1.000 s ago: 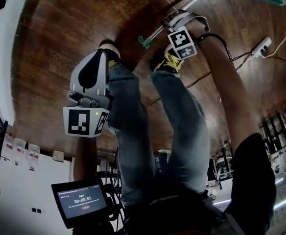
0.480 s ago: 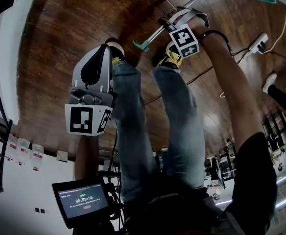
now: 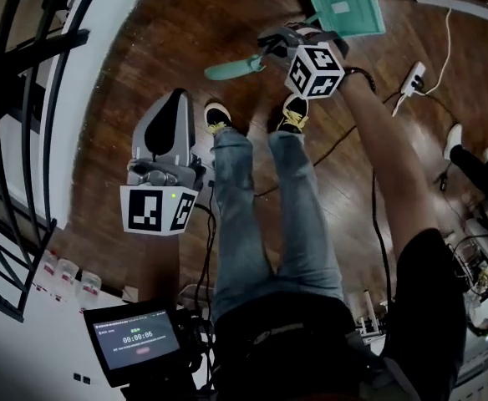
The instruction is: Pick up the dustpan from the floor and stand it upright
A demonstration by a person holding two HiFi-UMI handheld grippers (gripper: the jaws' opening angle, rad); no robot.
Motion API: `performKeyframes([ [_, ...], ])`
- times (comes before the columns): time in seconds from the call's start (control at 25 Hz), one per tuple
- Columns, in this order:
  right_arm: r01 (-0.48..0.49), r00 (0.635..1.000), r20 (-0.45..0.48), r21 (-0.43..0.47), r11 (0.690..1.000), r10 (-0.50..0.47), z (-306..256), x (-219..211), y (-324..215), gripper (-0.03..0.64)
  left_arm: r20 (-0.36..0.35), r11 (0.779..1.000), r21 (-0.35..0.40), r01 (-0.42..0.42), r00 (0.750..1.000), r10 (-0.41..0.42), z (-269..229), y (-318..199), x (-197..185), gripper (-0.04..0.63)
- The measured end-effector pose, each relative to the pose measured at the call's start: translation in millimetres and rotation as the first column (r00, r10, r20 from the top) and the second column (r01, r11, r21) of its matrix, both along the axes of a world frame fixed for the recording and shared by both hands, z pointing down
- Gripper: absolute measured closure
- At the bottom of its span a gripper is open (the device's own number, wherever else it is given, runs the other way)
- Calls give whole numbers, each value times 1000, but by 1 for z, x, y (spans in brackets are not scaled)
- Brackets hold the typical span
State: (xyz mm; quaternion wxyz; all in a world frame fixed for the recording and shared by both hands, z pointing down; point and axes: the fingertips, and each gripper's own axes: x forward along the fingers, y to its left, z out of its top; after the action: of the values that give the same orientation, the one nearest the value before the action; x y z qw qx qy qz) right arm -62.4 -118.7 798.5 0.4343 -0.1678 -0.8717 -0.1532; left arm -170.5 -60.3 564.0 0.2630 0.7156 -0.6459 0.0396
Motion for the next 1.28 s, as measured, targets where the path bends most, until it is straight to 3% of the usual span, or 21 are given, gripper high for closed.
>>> performKeyframes([
  [0.08, -154, 985, 78, -34, 988, 156, -32, -12, -22, 583, 8, 1000, 26, -2, 1000, 2, -22, -6, -6, 577],
  [0.2, -358, 910, 178, -122, 926, 375, -67, -18, -49, 584, 12, 999, 36, 3, 1000, -3, -42, -12, -10, 575],
  [0.32, -515, 794, 242, -219, 829, 558, -84, -4, -68, 584, 26, 999, 36, -28, 999, 28, -52, -21, -3, 575],
  [0.48, -644, 579, 344, -363, 674, 739, -96, 25, -78, 581, 62, 995, 27, -99, 993, 98, -54, -28, 13, 575],
  [0.56, -638, 526, 399, -398, 659, 751, -101, 31, -73, 580, 80, 991, 15, -131, 988, 130, -50, -29, 25, 575],
  [0.68, -609, 529, 444, -395, 688, 724, -102, 24, -63, 580, 100, 985, -10, -175, 979, 175, -40, -33, 41, 575],
  [0.88, -601, 558, 438, -373, 707, 705, -92, 14, -58, 581, 91, 982, -26, -187, 978, 189, -31, -39, 40, 575],
  [1.2, -555, 673, 368, -321, 767, 641, -85, 12, -48, 574, 96, 985, 7, -172, 981, 170, -51, -53, 37, 575],
  [1.28, -537, 694, 356, -322, 779, 626, -83, 13, -49, 546, 103, 984, 9, -177, 979, 175, -55, -59, 44, 575],
])
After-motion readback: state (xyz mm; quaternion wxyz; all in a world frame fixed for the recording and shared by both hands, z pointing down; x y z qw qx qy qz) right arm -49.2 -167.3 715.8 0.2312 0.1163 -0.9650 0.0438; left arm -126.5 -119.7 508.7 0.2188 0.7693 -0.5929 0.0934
